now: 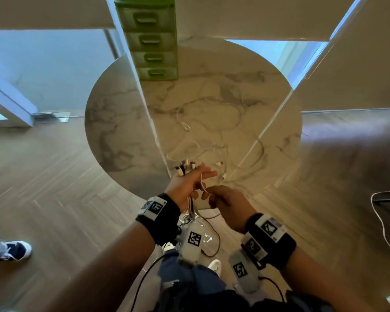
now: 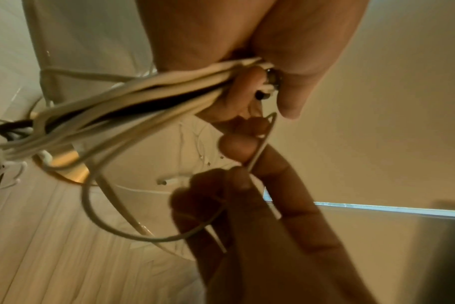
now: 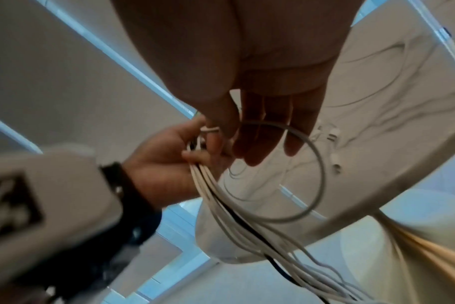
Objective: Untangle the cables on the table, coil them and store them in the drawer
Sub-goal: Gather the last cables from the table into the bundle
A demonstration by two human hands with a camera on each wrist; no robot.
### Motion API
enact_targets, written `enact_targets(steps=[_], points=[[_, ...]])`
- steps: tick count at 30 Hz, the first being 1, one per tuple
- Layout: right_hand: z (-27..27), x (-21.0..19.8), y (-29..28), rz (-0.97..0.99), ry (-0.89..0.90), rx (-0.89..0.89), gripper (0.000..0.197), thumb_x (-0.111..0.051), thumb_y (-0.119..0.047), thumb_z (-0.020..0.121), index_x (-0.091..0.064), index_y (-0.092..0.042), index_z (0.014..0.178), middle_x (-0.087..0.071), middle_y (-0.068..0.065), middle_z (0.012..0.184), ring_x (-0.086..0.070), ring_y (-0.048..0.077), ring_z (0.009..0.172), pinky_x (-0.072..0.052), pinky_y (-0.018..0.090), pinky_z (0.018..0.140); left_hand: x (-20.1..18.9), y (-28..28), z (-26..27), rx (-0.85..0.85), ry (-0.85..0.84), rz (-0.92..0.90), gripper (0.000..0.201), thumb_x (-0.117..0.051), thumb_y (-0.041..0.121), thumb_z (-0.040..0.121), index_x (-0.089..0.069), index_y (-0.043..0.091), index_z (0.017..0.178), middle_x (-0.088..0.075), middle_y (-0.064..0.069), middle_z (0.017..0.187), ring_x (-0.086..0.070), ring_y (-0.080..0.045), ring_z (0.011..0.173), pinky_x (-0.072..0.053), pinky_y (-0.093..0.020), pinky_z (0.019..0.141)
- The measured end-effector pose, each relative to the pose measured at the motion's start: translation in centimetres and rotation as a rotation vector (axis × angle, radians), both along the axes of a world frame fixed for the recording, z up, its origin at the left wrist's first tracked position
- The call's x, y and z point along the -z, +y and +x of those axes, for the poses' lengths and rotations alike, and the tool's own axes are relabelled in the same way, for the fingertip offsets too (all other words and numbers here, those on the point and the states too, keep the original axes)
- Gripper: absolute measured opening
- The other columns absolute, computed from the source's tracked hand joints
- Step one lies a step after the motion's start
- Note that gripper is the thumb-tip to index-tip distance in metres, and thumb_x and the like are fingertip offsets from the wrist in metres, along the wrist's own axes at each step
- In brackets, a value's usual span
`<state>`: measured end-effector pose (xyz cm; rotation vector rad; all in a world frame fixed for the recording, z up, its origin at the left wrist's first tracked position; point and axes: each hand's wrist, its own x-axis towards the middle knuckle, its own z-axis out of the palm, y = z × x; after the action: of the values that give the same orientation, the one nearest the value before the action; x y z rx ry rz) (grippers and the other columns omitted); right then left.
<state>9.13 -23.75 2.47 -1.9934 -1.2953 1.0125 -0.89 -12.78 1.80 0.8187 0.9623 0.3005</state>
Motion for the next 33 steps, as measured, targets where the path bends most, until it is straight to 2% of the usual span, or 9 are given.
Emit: enact_targets(steps=[5,9,14,20,23,25,28,30,33], points=[[0.8,2.4,-2.3,0.003,-0.069,-0.053,0.027,-0.045,0.001,0.090,-0.067,-0.009,0.101,-0.052,-0.013,0.086,-0.048,0.007,0.083,-0.032,0.001,0.073,0.7,1.2,1.3,-0.162,-0.079,-0.070,0.008,-0.058,0.021,0.091,-0.062,0.015,0.093,-0.072,-0.002,0.098,-0.050,-0.005,0.062,-0.026,-0.012,0.035],[1.4,4.7,-4.9,-0.173,-0.070,-0.177,0.025,-0.049,-0.002,0.089,-0.069,-0.013,0.099,-0.060,-0.001,0.103,-0.055,0.012,0.099,-0.039,0.020,0.089,1.1,2.6,0.5,-0.245,-0.151,-0.085,0.008,-0.056,0.018,0.092,-0.063,0.015,0.091,-0.073,0.001,0.097,-0.054,-0.001,0.057,-0.029,-0.012,0.035],[2.8,1.9,-1.4,0.004,0.266,0.264,0.035,-0.048,-0.003,0.078,-0.065,-0.019,0.105,-0.059,-0.010,0.110,-0.052,-0.002,0.099,-0.037,0.009,0.080,1.5,1.4,-0.3,-0.030,-0.062,0.127,0.011,-0.054,0.012,0.093,-0.063,0.014,0.088,-0.072,0.002,0.077,-0.051,-0.004,0.055,-0.027,-0.012,0.037],[3.2,-1.2,5.2,0.014,0.456,0.304,0.031,-0.043,-0.014,0.092,-0.062,0.005,0.105,-0.063,0.021,0.107,-0.058,0.018,0.090,-0.047,0.030,0.091,1.6,0.2,-1.5,0.109,0.043,0.293,0.010,-0.055,0.012,0.093,-0.065,0.011,0.093,-0.072,0.003,0.073,-0.058,-0.005,0.056,-0.032,-0.016,0.043],[3.4,-1.0,6.6,0.038,0.635,0.437,0.039,-0.048,-0.018,0.081,-0.061,0.009,0.105,-0.064,0.022,0.101,-0.061,0.021,0.087,-0.051,0.025,0.089,1.6,0.3,-1.9,0.089,0.047,0.337,0.010,-0.056,0.009,0.093,-0.066,0.008,0.092,-0.073,0.003,0.073,-0.056,-0.006,0.053,-0.037,-0.013,0.045],[3.5,-0.4,6.9,0.024,0.357,0.503,0.026,-0.054,-0.017,0.087,-0.062,0.002,0.102,-0.064,0.020,0.107,-0.060,0.027,0.098,-0.047,0.037,0.096,1.7,0.6,-2.2,0.047,0.037,0.343,0.010,-0.056,0.006,0.092,-0.066,0.007,0.091,-0.074,0.000,0.079,-0.055,-0.006,0.053,-0.038,-0.010,0.045],[2.9,0.1,6.3,0.103,-0.017,0.516,0.028,-0.064,-0.027,0.084,-0.057,-0.014,0.108,-0.057,-0.002,0.103,-0.053,0.012,0.092,-0.044,0.020,0.082,1.7,0.9,-2.4,-0.054,-0.007,0.318,0.010,-0.055,0.002,0.091,-0.064,0.005,0.090,-0.073,-0.004,0.085,-0.057,-0.005,0.054,-0.037,-0.008,0.044],[2.5,0.1,6.2,0.070,0.032,0.457,0.020,-0.064,-0.032,0.084,-0.063,-0.015,0.094,-0.062,-0.004,0.087,-0.055,0.008,0.077,-0.042,0.015,0.068,1.8,1.0,-2.3,-0.050,-0.012,0.342,0.011,-0.056,0.001,0.091,-0.066,0.000,0.095,-0.072,-0.007,0.092,-0.060,-0.003,0.058,-0.038,-0.008,0.045],[2.2,0.7,6.8,-0.066,0.143,0.349,0.030,-0.065,-0.036,0.083,-0.068,-0.006,0.079,-0.069,0.010,0.075,-0.057,0.013,0.065,-0.047,0.031,0.065,2.4,0.6,-2.4,0.030,0.007,0.399,0.016,-0.059,0.002,0.089,-0.067,-0.004,0.101,-0.070,-0.012,0.091,-0.061,-0.005,0.059,-0.042,-0.010,0.050]])
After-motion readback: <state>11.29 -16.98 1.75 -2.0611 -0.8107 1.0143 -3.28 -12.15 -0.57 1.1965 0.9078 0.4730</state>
